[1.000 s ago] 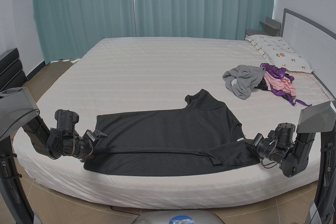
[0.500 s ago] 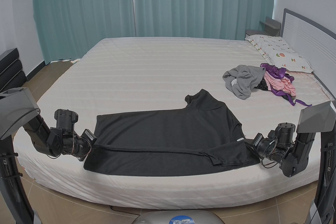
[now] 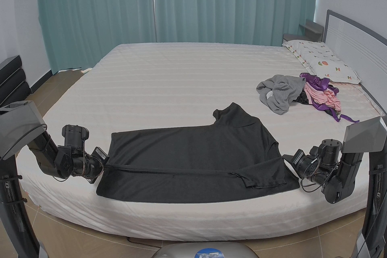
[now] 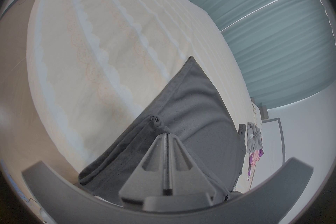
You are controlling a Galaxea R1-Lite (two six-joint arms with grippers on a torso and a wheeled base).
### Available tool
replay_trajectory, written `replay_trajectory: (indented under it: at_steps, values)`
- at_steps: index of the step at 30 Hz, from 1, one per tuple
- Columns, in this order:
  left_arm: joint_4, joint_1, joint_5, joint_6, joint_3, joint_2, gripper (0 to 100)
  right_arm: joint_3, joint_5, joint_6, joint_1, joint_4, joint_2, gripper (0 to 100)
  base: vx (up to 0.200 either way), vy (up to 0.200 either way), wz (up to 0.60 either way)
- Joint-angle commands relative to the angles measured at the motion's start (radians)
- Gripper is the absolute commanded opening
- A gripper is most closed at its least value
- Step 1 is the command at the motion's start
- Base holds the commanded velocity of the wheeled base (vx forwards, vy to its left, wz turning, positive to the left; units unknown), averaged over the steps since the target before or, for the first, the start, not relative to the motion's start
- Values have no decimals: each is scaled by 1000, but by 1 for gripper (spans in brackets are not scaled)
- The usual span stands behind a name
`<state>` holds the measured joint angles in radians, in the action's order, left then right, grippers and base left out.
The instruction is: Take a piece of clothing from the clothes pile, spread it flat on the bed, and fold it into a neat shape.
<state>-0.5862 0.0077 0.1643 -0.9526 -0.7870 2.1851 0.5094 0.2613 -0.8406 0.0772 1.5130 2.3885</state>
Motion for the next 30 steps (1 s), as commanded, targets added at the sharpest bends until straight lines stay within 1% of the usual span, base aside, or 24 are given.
replay_trajectory:
  at_steps: [1,3,13,17,26,27,30]
  values:
    - [-3,0,-9,-18,-11,5,0,-5,0,0,-1,16,14,0,0,0,0]
    - [0,0,-9,-52,-9,-5,0,-14,0,0,1,36,14,0,0,0,0]
    - [5,2,-9,-57,83,-143,0,-66,3,-2,-4,53,-38,0,0,0,0]
    - [5,14,-9,-57,94,-143,0,-89,7,-2,-4,53,-57,0,0,0,0]
    - [2,12,6,-60,65,-100,0,-69,4,3,1,53,-19,0,0,0,0]
    - [2,12,6,-60,57,-84,0,-63,6,6,4,52,-8,100,0,0,0]
    - [2,12,9,-60,65,-80,0,-63,7,6,4,52,-5,100,0,0,0]
